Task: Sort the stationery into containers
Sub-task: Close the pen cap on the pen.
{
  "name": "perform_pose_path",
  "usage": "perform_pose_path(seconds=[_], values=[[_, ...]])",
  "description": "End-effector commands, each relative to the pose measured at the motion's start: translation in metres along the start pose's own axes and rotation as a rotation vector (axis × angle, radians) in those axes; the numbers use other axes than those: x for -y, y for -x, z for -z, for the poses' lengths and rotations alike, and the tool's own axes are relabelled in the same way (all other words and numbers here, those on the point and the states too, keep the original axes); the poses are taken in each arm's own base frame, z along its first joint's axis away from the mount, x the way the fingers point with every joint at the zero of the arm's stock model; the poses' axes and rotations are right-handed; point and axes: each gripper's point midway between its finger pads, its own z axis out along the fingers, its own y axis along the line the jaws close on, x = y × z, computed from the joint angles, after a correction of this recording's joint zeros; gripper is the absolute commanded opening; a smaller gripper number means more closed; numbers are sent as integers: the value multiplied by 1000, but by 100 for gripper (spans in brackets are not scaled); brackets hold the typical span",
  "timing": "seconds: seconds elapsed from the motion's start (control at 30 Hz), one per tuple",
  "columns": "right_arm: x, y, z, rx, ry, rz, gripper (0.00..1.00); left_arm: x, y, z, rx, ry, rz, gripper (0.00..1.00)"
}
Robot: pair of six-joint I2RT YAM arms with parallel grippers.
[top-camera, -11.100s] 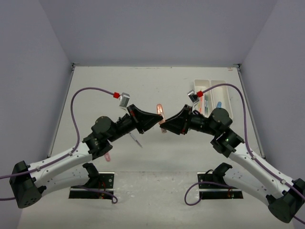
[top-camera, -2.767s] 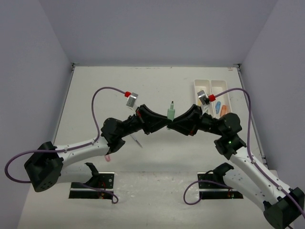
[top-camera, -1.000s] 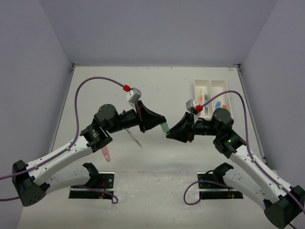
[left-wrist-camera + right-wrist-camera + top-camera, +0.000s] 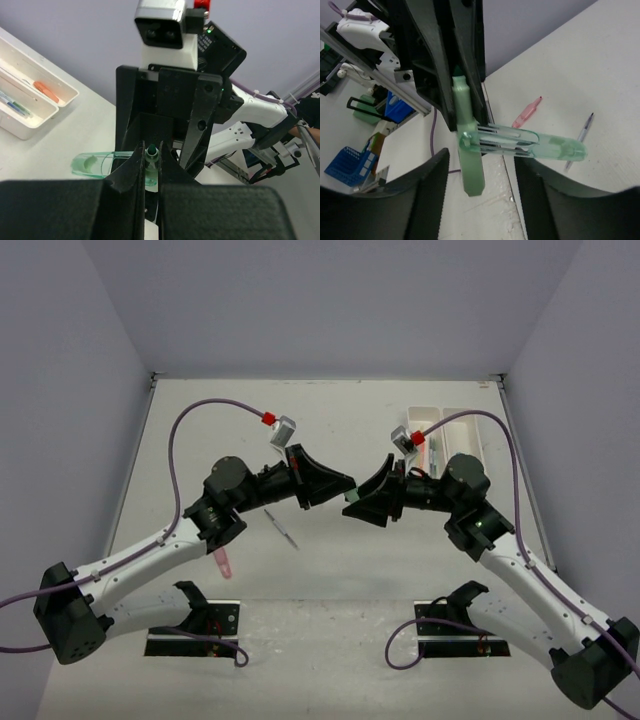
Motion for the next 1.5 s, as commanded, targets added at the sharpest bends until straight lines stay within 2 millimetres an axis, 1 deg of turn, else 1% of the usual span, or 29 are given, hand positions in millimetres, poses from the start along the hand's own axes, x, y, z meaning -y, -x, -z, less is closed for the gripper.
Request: perform_pose_path(seconds=[0.0,0.03,0.07,0.1,0.17,0.27,0.3,0.33,0.37,0.4,0.43,0.47,0.53,0.57,0.6,0.67,0.73,0.77,0.87,0.9,0.93,1.0,1.03,1.1,1.17,1.23,1.37,1.43,1.47], values=[[-21,31,-1,48,39,85,46,-1,-9,-3,-47,-15,39,0],[-23,32,-1,49,43,89,43,-3,-11,-3,-52,-4,42,0],[-25,33,0,51,48,94,37,-8,-12,-3,-58,21,44,0],[-27,32,1,52,53,100,30,-16,-15,-3,-67,56,41,0],[-27,30,2,50,53,101,11,-20,-15,-3,-67,80,35,0],[-21,18,4,35,40,94,1,-25,-3,-3,-34,134,6,0],[-20,17,5,35,38,97,0,-22,1,-3,-25,128,-7,0],[-19,15,6,33,32,100,0,-20,7,-3,-10,130,-26,5],[-18,12,7,29,27,103,0,-17,14,-3,5,129,-47,13],[-17,9,7,22,25,109,0,-12,21,-2,22,121,-70,32],[-15,7,8,17,20,111,0,-12,22,-2,26,122,-75,36],[-15,5,8,9,22,118,0,-8,27,-1,37,118,-95,43],[-14,1,9,-7,24,128,0,-4,39,0,62,125,-139,60],[-15,-1,11,-18,25,138,0,-5,48,5,92,166,-157,88],[-17,-4,13,-34,33,153,0,-10,54,10,114,212,-158,100],[-24,-10,17,-69,66,188,0,-22,57,18,144,294,-128,100],[-36,-18,23,-104,141,271,0,-25,52,21,153,306,-57,100],[-44,-23,26,-122,198,310,0,-23,47,20,147,289,-14,100],[-77,-38,43,-168,412,426,0,-5,30,12,117,146,121,100],[-83,-37,46,-158,435,457,0,3,24,9,100,83,169,100],[-87,-40,48,-164,456,459,0,14,24,9,94,21,193,100],[-99,-35,53,-149,508,523,0,34,15,5,48,-117,280,100],[-101,-35,54,-152,520,530,0,34,11,3,34,-136,326,100],[-107,-29,54,-148,533,556,0,49,13,4,27,-226,343,97],[-107,-23,52,-145,528,563,0,55,10,3,8,-285,379,83],[-107,-17,49,-136,514,573,0,65,11,6,5,-346,399,69],[-100,-13,44,-135,479,559,0,73,12,11,8,-390,402,39],[-89,-9,38,-122,417,552,0,76,13,15,16,-400,400,19],[-84,-6,35,-112,385,553,0,77,13,16,17,-404,397,13]])
